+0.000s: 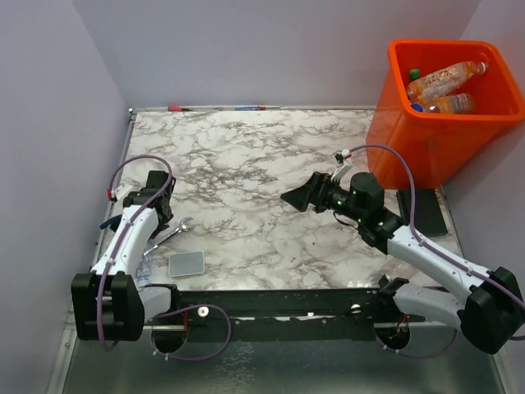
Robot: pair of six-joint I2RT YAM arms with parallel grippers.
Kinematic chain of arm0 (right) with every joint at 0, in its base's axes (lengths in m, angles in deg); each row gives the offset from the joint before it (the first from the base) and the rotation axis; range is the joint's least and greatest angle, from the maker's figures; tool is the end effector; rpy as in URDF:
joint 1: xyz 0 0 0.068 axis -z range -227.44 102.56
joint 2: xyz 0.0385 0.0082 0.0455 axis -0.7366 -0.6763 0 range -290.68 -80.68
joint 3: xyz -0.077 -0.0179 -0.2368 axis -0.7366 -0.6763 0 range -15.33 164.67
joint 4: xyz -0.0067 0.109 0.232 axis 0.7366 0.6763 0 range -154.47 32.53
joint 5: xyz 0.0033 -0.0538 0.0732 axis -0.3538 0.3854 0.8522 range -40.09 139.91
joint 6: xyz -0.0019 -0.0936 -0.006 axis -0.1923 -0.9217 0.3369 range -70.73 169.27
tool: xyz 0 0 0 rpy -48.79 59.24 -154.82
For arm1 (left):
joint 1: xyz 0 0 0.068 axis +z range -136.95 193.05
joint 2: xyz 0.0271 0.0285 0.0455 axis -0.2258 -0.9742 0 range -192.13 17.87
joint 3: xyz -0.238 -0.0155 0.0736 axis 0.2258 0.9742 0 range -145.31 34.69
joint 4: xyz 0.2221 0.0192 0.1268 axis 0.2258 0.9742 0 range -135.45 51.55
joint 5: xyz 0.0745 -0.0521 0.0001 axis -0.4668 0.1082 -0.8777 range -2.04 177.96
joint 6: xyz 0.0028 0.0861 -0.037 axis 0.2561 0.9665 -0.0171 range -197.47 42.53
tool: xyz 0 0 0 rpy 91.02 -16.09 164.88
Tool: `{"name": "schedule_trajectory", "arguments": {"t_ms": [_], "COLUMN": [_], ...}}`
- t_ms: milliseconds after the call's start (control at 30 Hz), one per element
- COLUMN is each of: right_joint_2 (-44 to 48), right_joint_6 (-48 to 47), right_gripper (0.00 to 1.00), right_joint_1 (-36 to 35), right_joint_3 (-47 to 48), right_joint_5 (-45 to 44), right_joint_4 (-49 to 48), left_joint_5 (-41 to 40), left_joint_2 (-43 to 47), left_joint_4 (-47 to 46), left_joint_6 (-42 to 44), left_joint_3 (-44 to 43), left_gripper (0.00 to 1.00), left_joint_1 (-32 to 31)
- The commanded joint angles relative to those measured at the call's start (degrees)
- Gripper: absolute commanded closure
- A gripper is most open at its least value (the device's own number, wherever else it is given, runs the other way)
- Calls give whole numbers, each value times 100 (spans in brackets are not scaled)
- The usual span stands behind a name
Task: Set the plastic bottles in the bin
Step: Pick up the plastic bottle from the corner of the board.
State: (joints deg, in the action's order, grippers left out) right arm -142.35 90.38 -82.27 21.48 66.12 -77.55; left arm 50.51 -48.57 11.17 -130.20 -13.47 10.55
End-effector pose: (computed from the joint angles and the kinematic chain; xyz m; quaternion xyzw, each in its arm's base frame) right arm 0.2334 0.1911 0.2468 -0.0468 0.7719 0.4704 0.4251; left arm 0.2092 0.0423 0.1790 -0.4366 0.8322 0.2243 0.2577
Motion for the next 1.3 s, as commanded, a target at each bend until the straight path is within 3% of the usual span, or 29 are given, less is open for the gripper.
{"name": "schedule_trajectory", "arguments": {"t_ms": [0,233,633,767,900,1100,1267], "right_joint_2": [173,614,472,506,490,517,613], "right_joint_6": [203,25,141,108,163,175,135], "right_gripper": [0,0,0,0,0,0,0], "right_joint_1": [-42,-40,-39,-41,-37,-39,-42], "right_joint_3": [-88,-100,-17,20,11,83,135], "right_joint_5": [375,146,46,-74,-88,-125,-195], "right_joint_4": [-227,223,350,456,465,543,676], "left_joint_5": [288,352,581,704,805,908,1016], "left_joint_2": [-366,-718,-1239,-1199,-1098,-773,-380], "left_joint_4": [156,-312,-1016,-1237,-1389,-1456,-1393], "left_joint_6": [-693,-248,80,159,223,334,442], "left_joint_3": [424,480,833,963,1042,1052,794], "left_gripper": [1,1,1,5,14,40,52], "left_joint_1": [361,1247,1363,1413,1416,1420,1424]}}
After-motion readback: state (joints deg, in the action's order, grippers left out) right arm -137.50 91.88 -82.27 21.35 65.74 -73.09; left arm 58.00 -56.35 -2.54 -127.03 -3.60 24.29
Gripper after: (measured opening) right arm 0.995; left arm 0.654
